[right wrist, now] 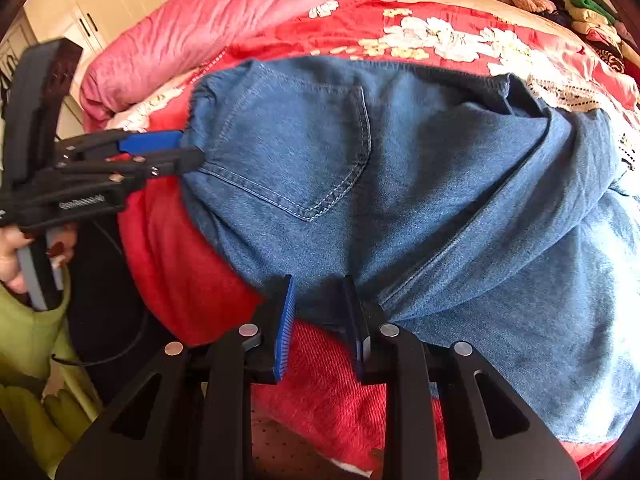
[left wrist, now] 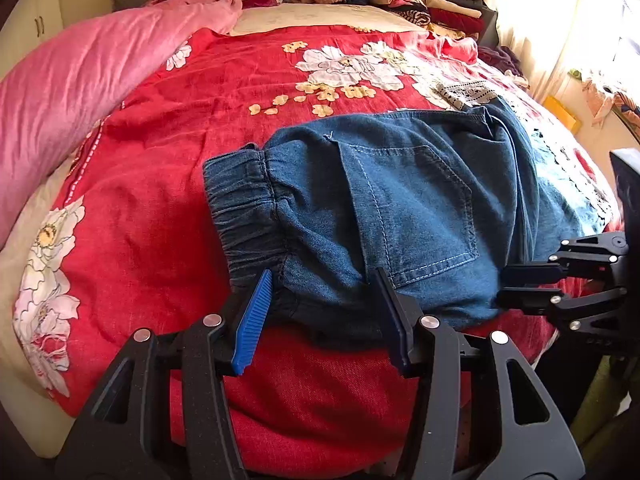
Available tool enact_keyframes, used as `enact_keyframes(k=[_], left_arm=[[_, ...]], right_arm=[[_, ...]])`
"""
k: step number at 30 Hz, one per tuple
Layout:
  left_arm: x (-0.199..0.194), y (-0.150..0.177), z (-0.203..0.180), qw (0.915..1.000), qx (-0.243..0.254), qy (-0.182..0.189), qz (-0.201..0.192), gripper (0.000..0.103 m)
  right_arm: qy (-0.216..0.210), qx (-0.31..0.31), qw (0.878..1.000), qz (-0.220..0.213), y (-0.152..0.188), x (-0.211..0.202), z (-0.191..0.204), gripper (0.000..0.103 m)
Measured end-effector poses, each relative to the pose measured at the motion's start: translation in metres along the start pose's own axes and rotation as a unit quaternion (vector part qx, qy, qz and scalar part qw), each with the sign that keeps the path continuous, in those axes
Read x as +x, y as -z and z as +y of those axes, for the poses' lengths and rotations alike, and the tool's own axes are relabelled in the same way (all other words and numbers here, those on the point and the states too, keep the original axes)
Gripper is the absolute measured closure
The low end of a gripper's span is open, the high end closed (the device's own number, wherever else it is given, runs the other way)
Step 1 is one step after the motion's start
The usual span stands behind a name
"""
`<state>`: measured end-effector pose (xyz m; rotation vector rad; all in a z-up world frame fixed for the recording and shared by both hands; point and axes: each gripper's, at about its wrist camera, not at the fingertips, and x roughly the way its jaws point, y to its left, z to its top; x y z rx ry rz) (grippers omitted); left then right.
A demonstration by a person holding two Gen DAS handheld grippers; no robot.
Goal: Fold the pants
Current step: 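Open the left gripper while the right gripper presses the fold then opens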
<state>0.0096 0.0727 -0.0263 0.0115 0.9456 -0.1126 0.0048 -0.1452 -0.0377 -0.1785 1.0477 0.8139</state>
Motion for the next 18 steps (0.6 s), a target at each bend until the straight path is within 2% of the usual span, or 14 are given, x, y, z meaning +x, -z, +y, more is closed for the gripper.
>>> enact_keyframes(k=[3,7,9,14,18], left_arm=[[-0.005,-0.001,0.002,0.9999,-0.008,0.006,-0.005,0.059],[-0.016,-0.001,0.001,0.9998,-0.011,0.014,-0.014,0.058],[-0.022,-0.003,-0.001,0.9997,-0.01,0.013,-0.02,0.055],[-0.04,-0.009,-0.006,0.999,-0.009,0.013,-0.042,0.048],[-0.051,-0.015,-0.011,0.9981,-0.009,0.024,-0.056,0.039]], right_arm=[[-0.003,0.004,1.0,-0.027,0.001,-0.02,-0.001,0.061],[0.007,0.017,0.998,-0.053,0.004,-0.039,-0.006,0.058],[0.012,0.026,0.997,-0.068,0.004,-0.051,-0.011,0.049],[0.035,0.043,0.993,-0.106,0.005,-0.076,-0.026,0.04],[0.054,0.061,0.988,-0.13,0.007,-0.093,-0.04,0.027]])
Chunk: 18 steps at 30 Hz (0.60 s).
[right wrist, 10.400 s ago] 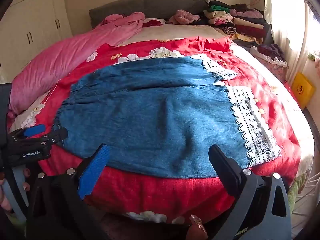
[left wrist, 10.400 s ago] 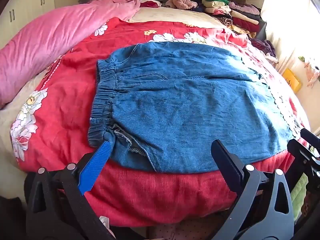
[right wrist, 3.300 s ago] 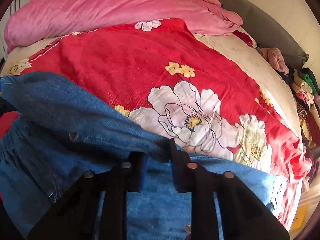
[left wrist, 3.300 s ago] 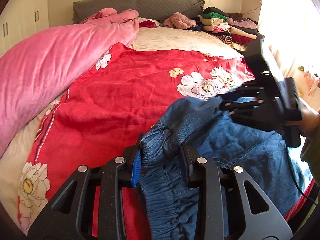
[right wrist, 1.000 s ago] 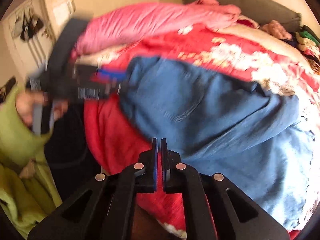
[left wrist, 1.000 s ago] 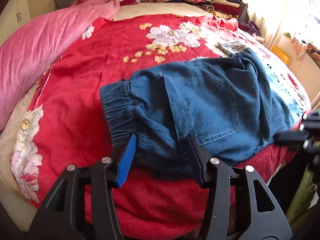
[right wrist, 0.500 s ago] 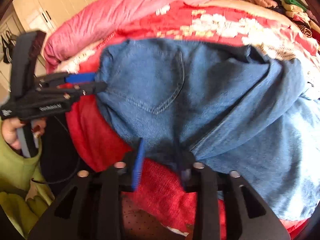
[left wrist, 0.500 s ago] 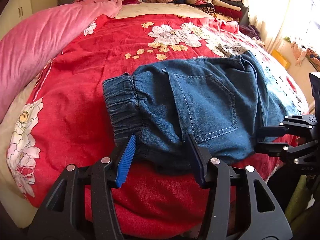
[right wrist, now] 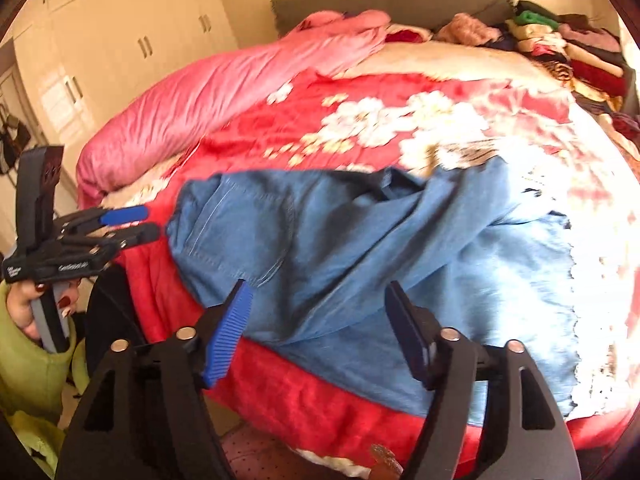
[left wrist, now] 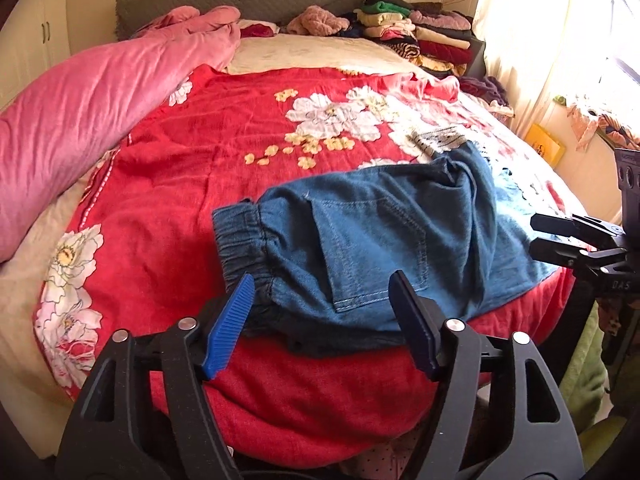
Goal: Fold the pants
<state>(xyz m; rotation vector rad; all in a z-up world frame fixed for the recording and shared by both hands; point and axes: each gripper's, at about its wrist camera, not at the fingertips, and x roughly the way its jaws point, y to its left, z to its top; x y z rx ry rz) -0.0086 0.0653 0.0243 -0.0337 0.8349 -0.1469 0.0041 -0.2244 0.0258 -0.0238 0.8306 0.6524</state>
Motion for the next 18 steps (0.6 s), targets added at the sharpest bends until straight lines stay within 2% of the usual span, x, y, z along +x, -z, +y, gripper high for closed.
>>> enact_keyframes(k=[9,18], left_arm=[[0.004,-0.014,-0.027,0.9995,0.011,0.031,-0.004,0.029],[0.02,-0.032,-0.061,0.9972,0.026,0.071,0.0,0.028]], right_arm=[[0.051,0.032,0.997,-0.043,-0.011,-0.026,-0.035,0.015],[0.099,0.049,0.992,-0.069,-0.039,-0.043,-0.072,0.015]])
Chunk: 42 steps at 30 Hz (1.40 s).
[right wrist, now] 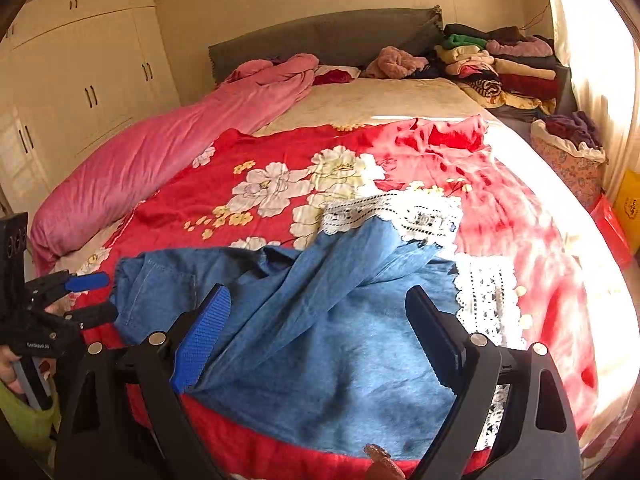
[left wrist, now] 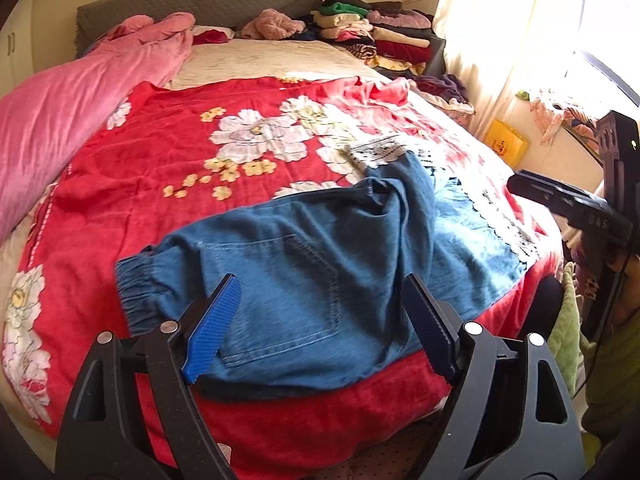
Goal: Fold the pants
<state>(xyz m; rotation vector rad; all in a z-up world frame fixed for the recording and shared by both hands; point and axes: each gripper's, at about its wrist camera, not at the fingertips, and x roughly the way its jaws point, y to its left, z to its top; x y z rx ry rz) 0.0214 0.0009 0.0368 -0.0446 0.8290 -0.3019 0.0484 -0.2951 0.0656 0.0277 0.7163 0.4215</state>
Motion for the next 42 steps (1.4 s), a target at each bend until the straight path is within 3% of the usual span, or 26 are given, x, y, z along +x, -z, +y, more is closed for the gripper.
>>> enact_keyframes(k=[9,12,16,21,24,31,32,33,34,37,42], left_arm=[[0.039,-0.004,-0.038,0.9979,0.023,0.051,0.033,0.028],[0.057,-0.003,-0.049,0.9955,0.021,0.077,0.05,0.035],[0.078,0.0,-0.058,0.9922,0.012,0.1,0.074,0.038],[0.099,0.004,-0.062,0.9907,-0.008,0.103,0.089,0.038],[0.108,0.007,-0.065,0.9899,-0.012,0.107,0.093,0.039],[0.114,0.011,-0.069,0.9889,-0.005,0.112,0.097,0.082],[0.114,0.011,-0.07,0.988,-0.004,0.118,0.1,0.083],[0.114,0.012,-0.071,0.9879,-0.002,0.119,0.1,0.083],[0.114,0.014,-0.072,0.9885,0.004,0.114,0.099,0.083],[0.114,0.016,-0.072,0.9884,0.005,0.116,0.098,0.082],[0.105,0.017,-0.065,0.9897,0.006,0.113,0.088,0.067]], right_arm=[[0.013,-0.001,1.0,0.017,-0.043,0.036,-0.016,0.015],[0.004,-0.005,1.0,0.029,-0.059,0.059,-0.014,0.015],[-0.002,-0.004,0.998,0.065,-0.073,0.101,-0.01,0.015],[0.0,-0.018,0.994,0.11,-0.081,0.157,0.002,0.015],[0.023,-0.021,0.99,0.137,-0.081,0.191,0.008,0.015],[0.084,-0.063,0.981,0.16,-0.078,0.246,0.02,0.017],[0.092,-0.068,0.98,0.161,-0.078,0.252,0.019,0.019],[0.099,-0.071,0.979,0.164,-0.077,0.258,0.017,0.031],[0.104,-0.07,0.978,0.169,-0.076,0.263,0.013,0.052],[0.085,-0.035,0.983,0.157,-0.077,0.255,-0.009,0.09],[0.04,0.058,0.992,0.104,-0.083,0.188,-0.059,0.093]])
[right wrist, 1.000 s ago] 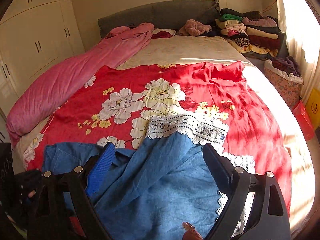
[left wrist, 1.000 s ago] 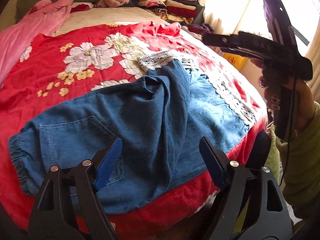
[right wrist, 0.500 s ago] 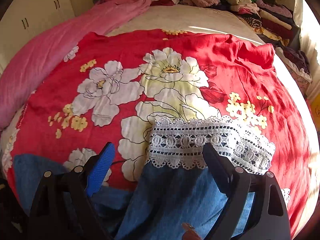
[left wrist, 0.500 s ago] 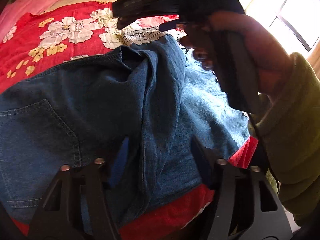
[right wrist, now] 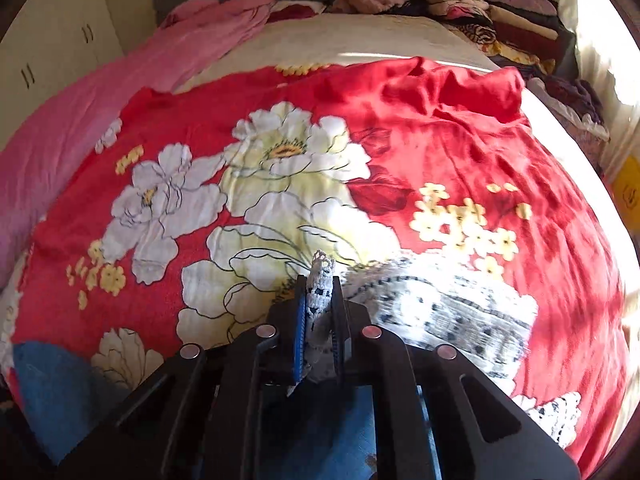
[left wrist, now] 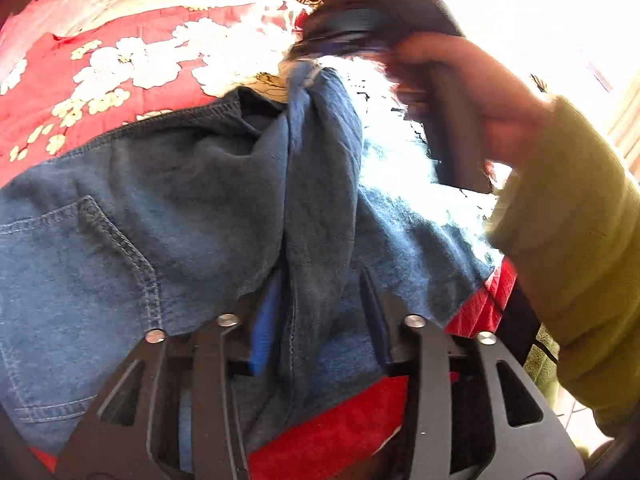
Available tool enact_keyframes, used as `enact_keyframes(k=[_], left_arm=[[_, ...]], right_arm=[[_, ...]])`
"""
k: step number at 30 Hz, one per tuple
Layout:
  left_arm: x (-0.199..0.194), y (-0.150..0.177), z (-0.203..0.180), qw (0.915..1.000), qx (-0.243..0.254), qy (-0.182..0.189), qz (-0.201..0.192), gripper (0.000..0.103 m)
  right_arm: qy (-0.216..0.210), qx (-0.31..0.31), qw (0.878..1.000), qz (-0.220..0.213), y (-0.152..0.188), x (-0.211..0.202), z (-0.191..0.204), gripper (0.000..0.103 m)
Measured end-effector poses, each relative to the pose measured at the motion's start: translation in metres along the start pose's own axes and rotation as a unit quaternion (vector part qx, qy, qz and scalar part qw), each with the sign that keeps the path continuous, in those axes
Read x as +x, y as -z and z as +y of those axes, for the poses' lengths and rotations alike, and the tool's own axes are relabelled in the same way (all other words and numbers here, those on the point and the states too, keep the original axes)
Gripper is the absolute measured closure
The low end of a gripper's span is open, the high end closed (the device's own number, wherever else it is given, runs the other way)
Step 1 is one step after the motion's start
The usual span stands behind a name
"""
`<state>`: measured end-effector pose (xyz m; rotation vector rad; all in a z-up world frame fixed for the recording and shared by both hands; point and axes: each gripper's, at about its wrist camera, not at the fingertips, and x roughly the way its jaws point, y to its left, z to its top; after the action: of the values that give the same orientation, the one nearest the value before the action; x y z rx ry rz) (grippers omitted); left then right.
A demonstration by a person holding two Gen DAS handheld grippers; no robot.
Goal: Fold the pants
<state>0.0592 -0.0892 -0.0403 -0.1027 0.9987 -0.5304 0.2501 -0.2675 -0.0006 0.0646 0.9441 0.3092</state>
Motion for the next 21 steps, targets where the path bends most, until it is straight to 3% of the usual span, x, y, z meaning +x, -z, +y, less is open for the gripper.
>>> enact_keyframes(k=[4,9,11,13,17,21], left_arm=[[-0.001,0.001,-0.002,0.9998,0.006,-0.015,-0.01,0.057],[-0.002,0.0,-0.007,0.9989,0.022,-0.038,-0.019,0.055],[0.001,-0.002,-0.006,0.9983,0.027,-0.048,-0.02,0.064],[0.003,-0.004,-0.004,0.9979,0.034,-0.052,-0.019,0.097],[-0.003,-0.001,-0.009,0.997,0.058,-0.047,-0.02,0.103],[-0.015,0.006,-0.02,0.9915,0.097,-0.079,-0.036,0.103]], right_arm=[[-0.029,0.061,0.998,-0.019,0.018,-0.049,-0.048,0.093],[-0.044,0.095,0.993,-0.047,0.052,-0.103,-0.084,0.093],[-0.049,0.11,0.991,-0.051,0.068,-0.12,-0.097,0.093],[-0.06,0.129,0.989,-0.05,0.084,-0.133,-0.11,0.093],[-0.065,0.151,0.985,-0.047,0.12,-0.155,-0.122,0.093],[-0.059,0.175,0.982,-0.029,0.162,-0.163,-0.128,0.093]])
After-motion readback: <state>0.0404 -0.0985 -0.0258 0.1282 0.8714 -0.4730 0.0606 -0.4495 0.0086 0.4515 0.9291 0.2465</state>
